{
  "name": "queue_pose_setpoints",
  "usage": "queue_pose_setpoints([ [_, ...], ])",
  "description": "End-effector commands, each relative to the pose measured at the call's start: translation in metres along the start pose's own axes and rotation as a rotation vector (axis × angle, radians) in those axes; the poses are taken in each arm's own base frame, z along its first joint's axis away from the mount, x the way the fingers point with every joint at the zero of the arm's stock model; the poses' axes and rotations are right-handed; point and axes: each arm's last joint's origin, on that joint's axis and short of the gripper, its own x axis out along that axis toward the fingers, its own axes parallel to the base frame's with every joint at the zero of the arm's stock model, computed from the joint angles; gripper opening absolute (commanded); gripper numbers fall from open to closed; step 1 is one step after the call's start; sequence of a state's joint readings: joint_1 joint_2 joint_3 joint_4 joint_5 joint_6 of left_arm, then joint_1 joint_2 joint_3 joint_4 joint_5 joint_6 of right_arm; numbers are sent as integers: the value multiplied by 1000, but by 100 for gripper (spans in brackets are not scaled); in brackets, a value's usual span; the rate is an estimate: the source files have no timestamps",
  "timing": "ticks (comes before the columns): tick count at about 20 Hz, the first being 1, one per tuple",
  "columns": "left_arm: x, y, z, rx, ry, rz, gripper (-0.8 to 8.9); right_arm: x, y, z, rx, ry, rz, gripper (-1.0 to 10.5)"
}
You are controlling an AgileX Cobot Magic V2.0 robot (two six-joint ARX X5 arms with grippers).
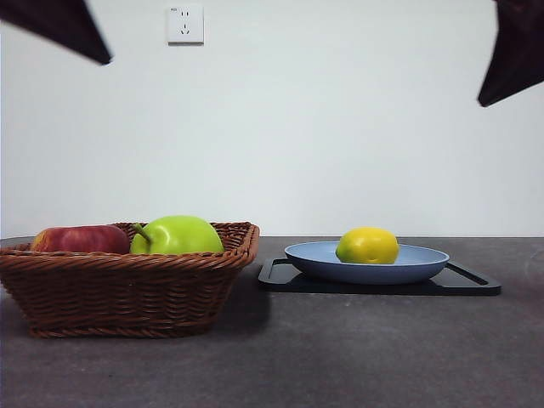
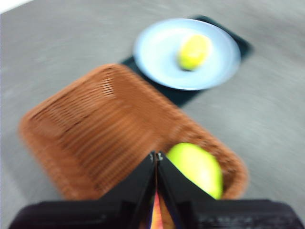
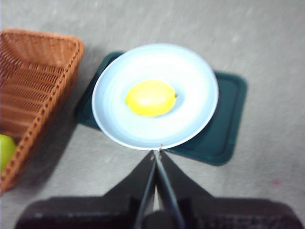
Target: Take the lemon from the basket,put the lemon in the plate,hand out the plate
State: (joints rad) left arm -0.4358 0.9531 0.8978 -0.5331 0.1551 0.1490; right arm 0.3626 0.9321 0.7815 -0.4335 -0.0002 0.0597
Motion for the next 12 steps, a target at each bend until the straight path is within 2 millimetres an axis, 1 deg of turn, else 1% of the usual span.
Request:
queue_pose_setpoints([
  [1, -7, 6, -17, -91, -94, 51, 6, -10, 4, -16, 0, -112, -21, 2],
  [4, -28, 9, -42, -190, -236, 125, 6, -23, 6, -42, 24, -243, -45, 2],
  [6, -40, 6, -57, -220, -323, 204, 6, -31, 6, -51, 26, -302, -29, 2],
  [8, -52, 2, -69, -220, -394, 257, 6, -38, 6, -52, 28, -343, -22, 3],
  [10, -59, -1, -71, -212, -428, 253, 7, -40, 6, -51, 34, -359, -20, 3],
  [12, -61, -2, -72, -210, -435, 254, 8, -39, 6, -51, 33, -358, -20, 3],
])
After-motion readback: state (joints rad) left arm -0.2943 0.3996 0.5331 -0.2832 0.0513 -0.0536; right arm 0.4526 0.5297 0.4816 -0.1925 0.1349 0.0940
